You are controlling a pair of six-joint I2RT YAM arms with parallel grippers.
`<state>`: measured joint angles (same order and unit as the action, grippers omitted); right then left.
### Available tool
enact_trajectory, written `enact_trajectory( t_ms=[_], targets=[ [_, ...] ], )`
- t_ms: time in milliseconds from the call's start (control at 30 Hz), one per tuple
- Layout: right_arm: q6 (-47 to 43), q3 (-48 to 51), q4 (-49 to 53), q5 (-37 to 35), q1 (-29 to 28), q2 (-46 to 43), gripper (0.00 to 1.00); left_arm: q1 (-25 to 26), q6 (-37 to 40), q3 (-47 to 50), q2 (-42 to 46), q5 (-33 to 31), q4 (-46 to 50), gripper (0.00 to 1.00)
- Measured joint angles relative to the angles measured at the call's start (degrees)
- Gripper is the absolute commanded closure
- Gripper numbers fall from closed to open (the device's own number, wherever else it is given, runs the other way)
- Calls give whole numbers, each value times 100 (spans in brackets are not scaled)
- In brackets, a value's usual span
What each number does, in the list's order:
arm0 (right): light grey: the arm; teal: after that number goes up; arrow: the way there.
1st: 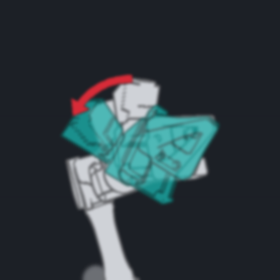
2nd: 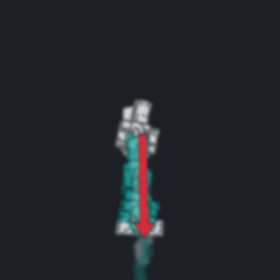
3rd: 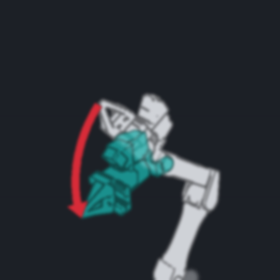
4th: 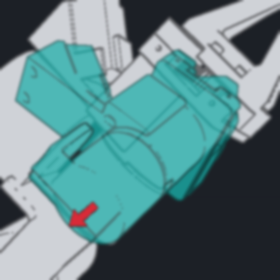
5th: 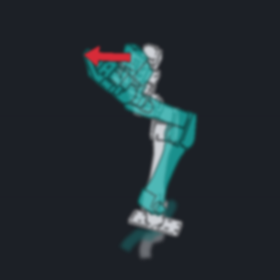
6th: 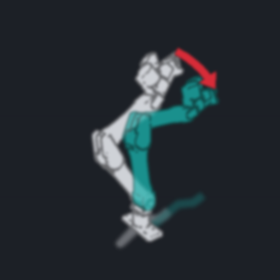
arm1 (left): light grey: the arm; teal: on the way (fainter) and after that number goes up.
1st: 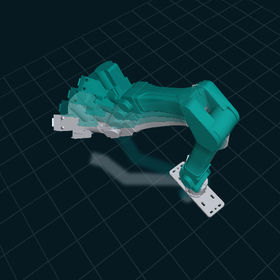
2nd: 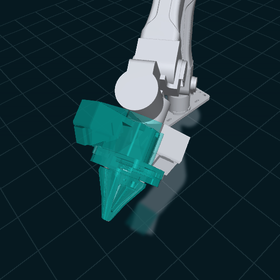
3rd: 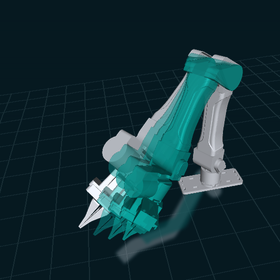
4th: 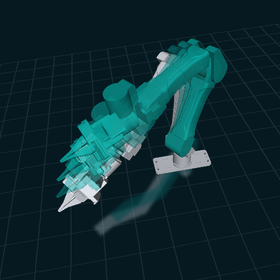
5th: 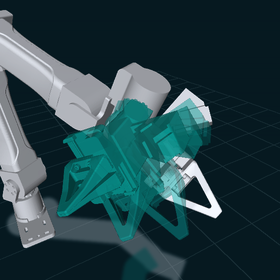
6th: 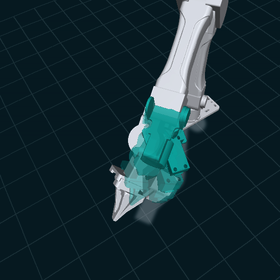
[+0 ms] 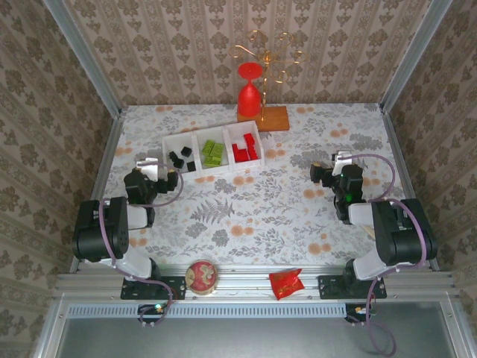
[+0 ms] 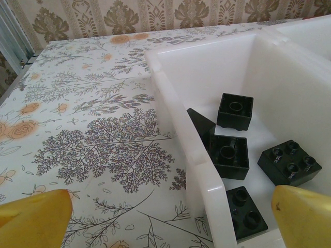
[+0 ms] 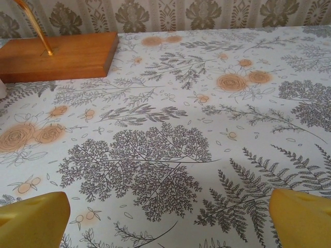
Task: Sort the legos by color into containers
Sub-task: Reset both arms
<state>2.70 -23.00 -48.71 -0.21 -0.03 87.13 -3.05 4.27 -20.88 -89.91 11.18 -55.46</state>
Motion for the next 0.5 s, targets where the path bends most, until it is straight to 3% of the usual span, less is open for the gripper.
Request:
enact_trajectory(
  t_ms=[500],
  targets=[
    [2,0,31,22,4,0,0,44,0,0,0,-2,20,0]
  ],
)
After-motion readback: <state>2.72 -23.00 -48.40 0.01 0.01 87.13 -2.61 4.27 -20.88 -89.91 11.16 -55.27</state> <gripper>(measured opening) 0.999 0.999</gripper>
